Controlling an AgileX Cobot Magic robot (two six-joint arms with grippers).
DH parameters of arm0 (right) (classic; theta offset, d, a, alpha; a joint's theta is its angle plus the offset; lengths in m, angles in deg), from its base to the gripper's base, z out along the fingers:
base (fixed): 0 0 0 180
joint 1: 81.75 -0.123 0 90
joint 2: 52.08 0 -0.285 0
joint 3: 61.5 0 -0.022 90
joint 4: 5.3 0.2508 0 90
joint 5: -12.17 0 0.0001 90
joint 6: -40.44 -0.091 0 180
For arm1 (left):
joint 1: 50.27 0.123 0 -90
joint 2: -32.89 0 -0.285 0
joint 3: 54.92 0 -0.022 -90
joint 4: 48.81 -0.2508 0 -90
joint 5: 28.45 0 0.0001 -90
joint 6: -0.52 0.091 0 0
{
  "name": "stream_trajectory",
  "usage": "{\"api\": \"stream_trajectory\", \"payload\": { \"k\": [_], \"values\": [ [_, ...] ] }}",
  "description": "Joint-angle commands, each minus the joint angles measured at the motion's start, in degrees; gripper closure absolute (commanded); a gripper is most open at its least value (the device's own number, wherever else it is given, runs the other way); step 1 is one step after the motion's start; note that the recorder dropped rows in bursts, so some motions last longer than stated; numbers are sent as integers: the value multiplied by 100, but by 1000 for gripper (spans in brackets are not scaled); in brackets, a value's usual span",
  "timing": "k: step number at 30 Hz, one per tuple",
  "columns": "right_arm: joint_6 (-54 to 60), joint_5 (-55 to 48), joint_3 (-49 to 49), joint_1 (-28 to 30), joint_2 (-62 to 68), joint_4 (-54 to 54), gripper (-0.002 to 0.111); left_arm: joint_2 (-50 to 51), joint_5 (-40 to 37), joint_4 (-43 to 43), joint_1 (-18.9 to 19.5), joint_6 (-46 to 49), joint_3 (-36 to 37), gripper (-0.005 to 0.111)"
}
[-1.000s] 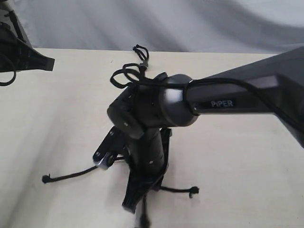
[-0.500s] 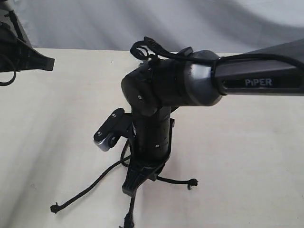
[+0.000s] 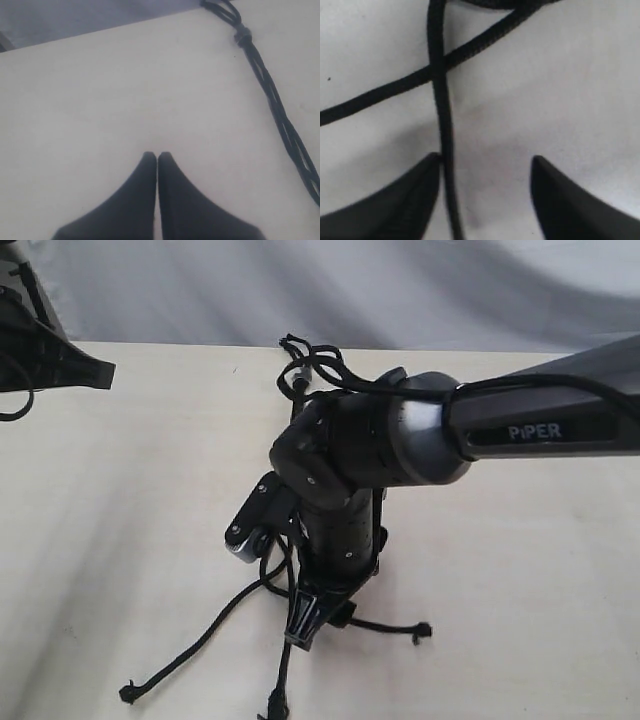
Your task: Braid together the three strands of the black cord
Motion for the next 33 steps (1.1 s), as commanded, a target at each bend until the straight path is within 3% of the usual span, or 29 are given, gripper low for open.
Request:
{"api": "stream_trajectory", "payload": {
  "k": [1,2,5,12,18,22,25,33],
  "values": [
    [48,179,-48,-164,-395,-217,9,-72,440,18,4,-1,11,105],
    [9,179,-80,-204,-614,-217,4,-97,462,18,4,-1,25,105],
    [-123,438,-94,-248,-1523,-341,4,-317,632,3,4,-1,147,105],
    [-1763,1175,-34,-248,-4072,-1885,4,-1612,1562,3,4,-207,926,105],
    [-2532,1201,155,-248,-5458,-1893,4,-2646,2396,3,4,-289,1872,105],
    [-2551,1223,597,-248,-6014,-1893,4,-3100,3027,3,4,-289,2618,105],
    [-2551,1223,867,-248,-6292,-1893,4,-3386,2970,3,4,-289,3026,105],
    [-2551,1201,956,-248,-6635,-1893,4,-3612,2832,3,4,-289,3242,105]
  ]
}}
